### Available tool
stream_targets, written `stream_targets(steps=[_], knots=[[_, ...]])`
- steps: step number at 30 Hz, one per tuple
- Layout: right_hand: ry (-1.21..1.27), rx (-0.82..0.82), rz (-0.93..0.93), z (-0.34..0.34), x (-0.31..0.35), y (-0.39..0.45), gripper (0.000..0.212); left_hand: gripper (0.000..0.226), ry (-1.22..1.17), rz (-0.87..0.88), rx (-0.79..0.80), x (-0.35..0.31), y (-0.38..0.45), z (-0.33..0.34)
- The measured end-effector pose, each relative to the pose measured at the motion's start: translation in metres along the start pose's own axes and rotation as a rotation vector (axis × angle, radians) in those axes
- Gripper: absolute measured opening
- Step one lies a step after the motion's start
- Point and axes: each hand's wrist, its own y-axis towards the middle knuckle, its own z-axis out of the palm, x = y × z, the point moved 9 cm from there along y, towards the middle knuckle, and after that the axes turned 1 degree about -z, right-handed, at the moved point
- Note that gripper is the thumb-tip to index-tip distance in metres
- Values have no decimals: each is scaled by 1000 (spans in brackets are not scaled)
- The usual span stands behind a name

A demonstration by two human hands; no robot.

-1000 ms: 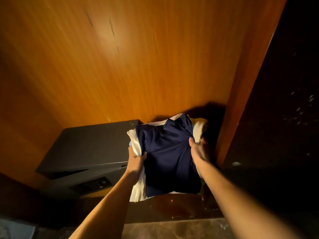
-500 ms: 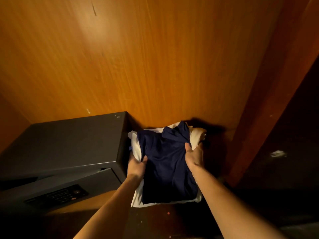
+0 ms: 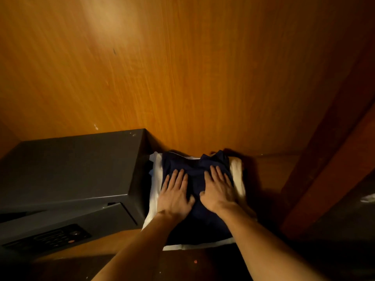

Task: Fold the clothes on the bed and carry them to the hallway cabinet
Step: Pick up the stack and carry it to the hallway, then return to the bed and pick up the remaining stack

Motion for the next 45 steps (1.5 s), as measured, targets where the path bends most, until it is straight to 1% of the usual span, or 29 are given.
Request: stream_targets(steps=[2,4,6,8,9,11,16,19,22,24,26,29,31,34,37,41,43,45], knots=[[59,42,93,11,-12,8,95,96,-12,-30,48,18,0,15],[93,79,157,21,-18,15,103,106,-53,-69,86,31,3,25],[95,27,198,26,-23,23,101,117,-87,-97,95,35,10,28],[60,-88,211,28,-28,25,94,121,-96,-111,96,36,15,31],[34,-131,212,30,-30,25,91,121,-98,-112,88,36,17,32],[-1,-155,203,33,-31,26,89,121,-111,-105,60,35,16,34],[-5,-66,198,34,-34,34,88,124,-153,-90,49,34,22,36],[-3,-1,200,36,-33,31,87,124,-120,-98,89,34,20,36],[-54,40,170,29,-30,18,85,114,-20,-109,126,27,10,28],[-76,8,118,16,-23,3,81,106,27,-124,93,21,0,12],[-81,-59,54,-9,-12,-13,77,99,42,-142,32,14,-9,-13],[-58,-171,-25,-53,7,-36,69,81,69,-136,-22,3,-24,-61],[-38,-259,-35,-89,19,-54,65,78,83,-156,-38,1,-38,-98],[-59,-284,-59,-143,36,-78,61,78,103,-154,-68,1,-63,-163],[-59,-334,-115,-215,65,-99,61,77,117,-159,-80,10,-87,-243],[-59,-316,-229,-320,121,-130,63,75,56,-232,-89,28,-120,-352],[-69,-244,-291,-372,149,-149,61,74,119,-218,-86,35,-143,-404],[-68,-215,-318,-412,164,-163,60,73,197,-212,-104,41,-162,-444]])
